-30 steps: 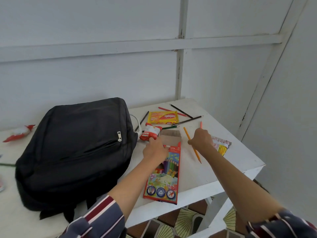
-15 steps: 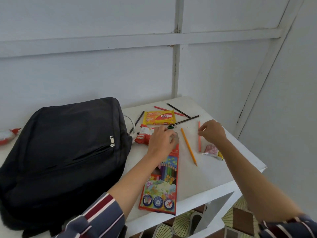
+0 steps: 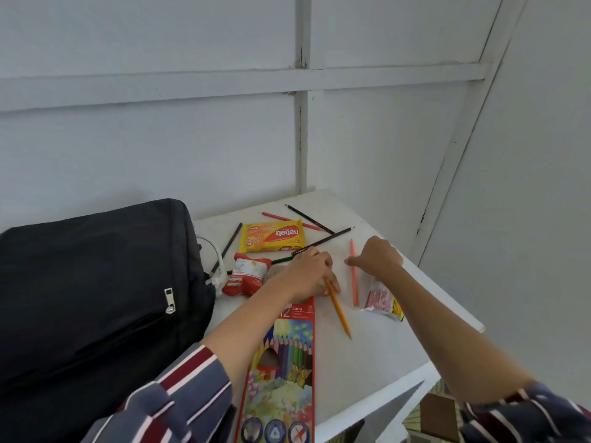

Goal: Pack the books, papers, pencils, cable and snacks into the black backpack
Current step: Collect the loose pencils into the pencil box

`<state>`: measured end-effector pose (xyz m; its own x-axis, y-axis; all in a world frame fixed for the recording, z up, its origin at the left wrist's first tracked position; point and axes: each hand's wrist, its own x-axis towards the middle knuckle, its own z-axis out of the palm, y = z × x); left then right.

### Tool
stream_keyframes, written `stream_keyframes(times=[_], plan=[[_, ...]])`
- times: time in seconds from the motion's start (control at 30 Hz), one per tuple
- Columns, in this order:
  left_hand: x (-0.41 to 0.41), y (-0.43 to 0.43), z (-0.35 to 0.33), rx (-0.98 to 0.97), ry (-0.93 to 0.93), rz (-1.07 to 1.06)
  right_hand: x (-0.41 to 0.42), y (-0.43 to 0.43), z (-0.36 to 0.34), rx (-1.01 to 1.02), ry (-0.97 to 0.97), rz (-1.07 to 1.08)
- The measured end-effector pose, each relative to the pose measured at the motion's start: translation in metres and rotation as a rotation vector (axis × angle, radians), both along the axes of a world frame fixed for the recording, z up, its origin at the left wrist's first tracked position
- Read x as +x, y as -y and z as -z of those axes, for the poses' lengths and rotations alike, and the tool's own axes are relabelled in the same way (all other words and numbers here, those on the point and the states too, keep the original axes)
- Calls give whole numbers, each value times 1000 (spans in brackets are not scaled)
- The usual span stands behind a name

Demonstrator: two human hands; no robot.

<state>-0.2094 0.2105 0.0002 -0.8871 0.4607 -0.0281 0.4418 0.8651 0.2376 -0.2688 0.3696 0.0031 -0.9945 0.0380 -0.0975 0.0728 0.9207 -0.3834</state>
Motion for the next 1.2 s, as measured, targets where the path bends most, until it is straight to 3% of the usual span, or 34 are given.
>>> stream_keyframes(times=[0.13, 0.23, 0.3, 0.5, 0.7, 0.93, 1.2], plan=[[-6, 1, -1, 28, 43, 15, -2, 7, 1, 75, 5, -5], [-8, -1, 2, 65, 36, 45, -7, 5, 0, 12, 18, 12], [-7, -2, 2, 236, 31, 20, -14, 0, -2, -128, 20, 32], [-4, -1, -20, 857, 27, -180, -29, -20, -47, -865, -39, 87], [0, 21, -42, 1153, -194, -461, -7, -6, -69, -1040, 18, -62], [19, 46, -29, 1055, -220, -705, 20, 43, -36, -987, 53, -175], [28, 44, -3, 846, -133, -701, 33, 74, -11, -781, -16, -243]])
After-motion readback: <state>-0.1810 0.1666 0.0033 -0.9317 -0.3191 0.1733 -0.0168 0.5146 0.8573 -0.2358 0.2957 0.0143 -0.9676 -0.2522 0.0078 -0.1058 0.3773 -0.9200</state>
